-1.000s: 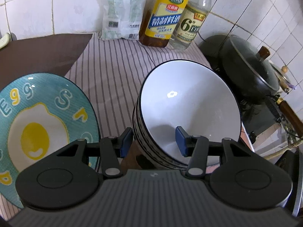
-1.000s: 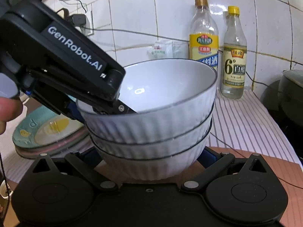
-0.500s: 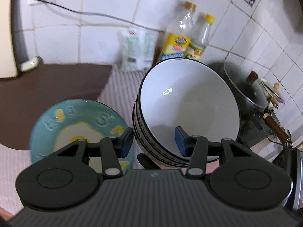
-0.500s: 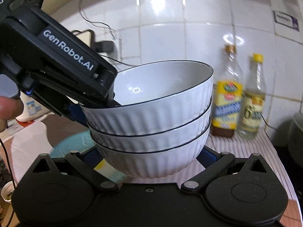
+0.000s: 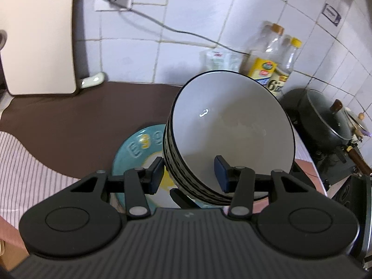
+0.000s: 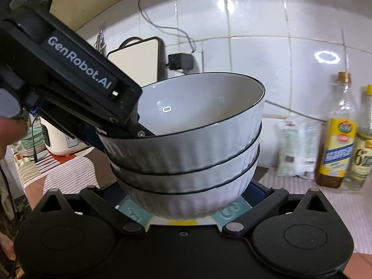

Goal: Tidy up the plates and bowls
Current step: 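Carry the bowl stack with both grippers and lower it onto the Egg plate, then open both grippers and release the bowl stack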

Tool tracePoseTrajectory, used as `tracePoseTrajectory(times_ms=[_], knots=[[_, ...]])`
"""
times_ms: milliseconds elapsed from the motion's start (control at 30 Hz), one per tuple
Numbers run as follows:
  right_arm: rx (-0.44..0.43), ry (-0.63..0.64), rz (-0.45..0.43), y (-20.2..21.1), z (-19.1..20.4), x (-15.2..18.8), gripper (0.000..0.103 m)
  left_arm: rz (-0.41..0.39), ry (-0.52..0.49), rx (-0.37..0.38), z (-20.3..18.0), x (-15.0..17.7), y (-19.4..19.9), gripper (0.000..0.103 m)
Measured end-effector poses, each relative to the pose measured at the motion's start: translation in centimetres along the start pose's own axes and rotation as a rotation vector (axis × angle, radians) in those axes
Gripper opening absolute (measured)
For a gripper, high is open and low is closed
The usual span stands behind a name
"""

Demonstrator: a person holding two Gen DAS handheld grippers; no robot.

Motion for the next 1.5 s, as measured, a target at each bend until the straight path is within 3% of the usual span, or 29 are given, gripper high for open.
tracePoseTrajectory(times_ms=[333, 800, 1267, 1500], knots=[[-0.019, -0.023, 0.061, -2.8, 1.4, 3.1, 0.103, 0.047, 0.018, -0.027, 3.4, 2.0, -2.3, 0.045], [0.011, 0.005, 0.169, -4.4, 1.0, 6.8, 0.103, 0.101, 0.035, -0.014, 4.5, 4.5, -5.9, 0.045], [0.008, -0.033, 0.212, -4.7, 0.5, 6.8, 0.103, 0.094, 0.018, -0.029, 4.0, 4.3, -6.3, 0.045], [0.071, 0.012, 0.254, -3.1, 1.2, 5.7, 0.103, 0.071, 0.014, -0.07, 4.0, 4.0, -5.4, 0.052]])
Point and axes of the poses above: each gripper's, at about its wrist camera, not at the fingertips, and y roughly against the way its jaws point, z to its left, x to its underside, the point moved 10 cm from there along -y, roughly the way its jaws point, and after that the axes turned 12 degrees about -z, right-handed, at the moved point
